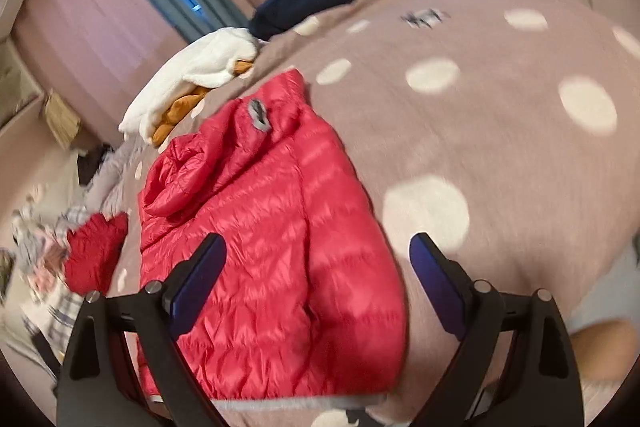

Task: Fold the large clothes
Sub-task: 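Open both tools and lift them away from the folded jacket, then grasp the grey-trimmed jacket edge with both tools and lift it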

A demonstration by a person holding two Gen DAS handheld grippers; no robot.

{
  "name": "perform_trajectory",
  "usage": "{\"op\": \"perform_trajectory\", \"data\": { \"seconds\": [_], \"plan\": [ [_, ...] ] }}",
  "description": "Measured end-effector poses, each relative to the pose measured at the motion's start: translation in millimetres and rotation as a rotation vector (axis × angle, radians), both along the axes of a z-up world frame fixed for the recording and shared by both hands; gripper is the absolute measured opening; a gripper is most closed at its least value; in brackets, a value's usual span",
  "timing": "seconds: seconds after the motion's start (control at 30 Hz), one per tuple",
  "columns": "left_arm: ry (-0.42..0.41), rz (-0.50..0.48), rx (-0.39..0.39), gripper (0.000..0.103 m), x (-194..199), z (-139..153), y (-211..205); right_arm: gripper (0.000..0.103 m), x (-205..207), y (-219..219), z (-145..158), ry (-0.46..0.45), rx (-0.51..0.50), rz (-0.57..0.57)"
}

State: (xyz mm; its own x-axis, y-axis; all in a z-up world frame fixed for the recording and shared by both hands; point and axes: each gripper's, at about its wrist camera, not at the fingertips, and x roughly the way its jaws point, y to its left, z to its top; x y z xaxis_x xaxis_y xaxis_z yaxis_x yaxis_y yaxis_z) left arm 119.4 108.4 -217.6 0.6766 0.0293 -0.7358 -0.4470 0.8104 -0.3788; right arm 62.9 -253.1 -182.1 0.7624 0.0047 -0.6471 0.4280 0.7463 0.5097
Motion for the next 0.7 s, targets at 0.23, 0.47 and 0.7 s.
{"op": "perform_trajectory", "data": {
  "seconds": [0.23,0.47,0.7],
  "plan": [
    [0.003,-0.074,-0.162,0.097,-8,-25,0,0.094,-7,2,-22,0.030,0.081,-0.023],
    [-0.049,-0.279,-0.344,0.097,-16,-32,-43,0.094,-13,15,-43,0.052,0.202,-0.037],
    [-0.068,-0.487,-0.872,0.097,3,-60,-75,0.095,-10,41,-63,-0.067,0.536,0.056]
  ]
}}
